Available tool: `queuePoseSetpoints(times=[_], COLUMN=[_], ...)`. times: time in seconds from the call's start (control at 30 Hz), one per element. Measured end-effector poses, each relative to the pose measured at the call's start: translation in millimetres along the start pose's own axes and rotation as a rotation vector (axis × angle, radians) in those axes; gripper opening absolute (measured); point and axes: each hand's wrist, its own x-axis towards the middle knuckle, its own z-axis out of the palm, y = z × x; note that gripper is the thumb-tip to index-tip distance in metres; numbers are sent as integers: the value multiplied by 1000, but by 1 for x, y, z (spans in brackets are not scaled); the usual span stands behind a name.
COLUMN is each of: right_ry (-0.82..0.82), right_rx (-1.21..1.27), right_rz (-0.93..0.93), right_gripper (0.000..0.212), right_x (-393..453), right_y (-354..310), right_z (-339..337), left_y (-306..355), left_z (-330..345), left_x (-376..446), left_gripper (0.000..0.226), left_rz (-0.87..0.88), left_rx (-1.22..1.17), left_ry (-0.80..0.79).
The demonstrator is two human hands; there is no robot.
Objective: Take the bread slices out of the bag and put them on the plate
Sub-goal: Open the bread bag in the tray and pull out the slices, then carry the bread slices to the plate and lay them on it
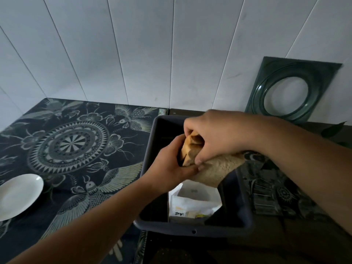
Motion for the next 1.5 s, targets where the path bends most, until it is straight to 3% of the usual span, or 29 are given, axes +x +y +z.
queuePoseSetpoints(times=[0.13, 0.2, 0.27, 0.3, 0.4, 0.43, 0.53, 0.57, 0.7, 0.9, 1.0, 1.2, 1.4, 1.5], right_ry=[190, 485, 814, 878, 718, 665, 642, 648, 582, 451, 433, 417, 166, -12], right_rx=[130, 329, 633, 841, 1551, 1658, 1588, 1552, 1562, 1566, 1654, 1863, 1837, 1807], right_rz=[114, 170, 246, 289, 306, 301, 309, 318, 374, 416, 480, 527, 286, 131], right_gripper=[79, 94, 91, 90, 101, 93, 36, 30, 35, 39, 37, 50, 54, 62], right_x=[-9, -25, -40, -44, -44, -43, -40, -41, -40, -41, -43, -53, -70, -65], right_y=[7, 7, 2, -1, -8, -11, -18, -19, -20, -18, -14, -8, -5, -10], right_z=[0, 22, 58, 75, 117, 126, 143, 148, 163, 173, 177, 169, 163, 158], left_y=[6, 6, 5, 3, -2, -3, -7, -8, -8, -5, -3, 2, 13, 20], left_z=[4, 2, 0, -1, 5, 8, 18, 20, 22, 22, 21, 16, 7, -1], left_x=[0, -3, -8, -12, -25, -30, -39, -41, -43, -45, -46, -46, -61, -84], left_gripper=[40, 43, 47, 47, 42, 43, 46, 46, 53, 49, 39, 53, 49, 48], left_rz=[-26, -52, -98, -129, -207, -235, -316, -332, -309, -345, -402, -641, -670, -664], left_rx=[-270, -386, -497, -569, -755, -771, -667, -617, -459, -416, -436, -583, -725, -746], left_ry=[136, 175, 187, 182, 111, 85, 68, 76, 77, 12, -22, 57, 76, 181])
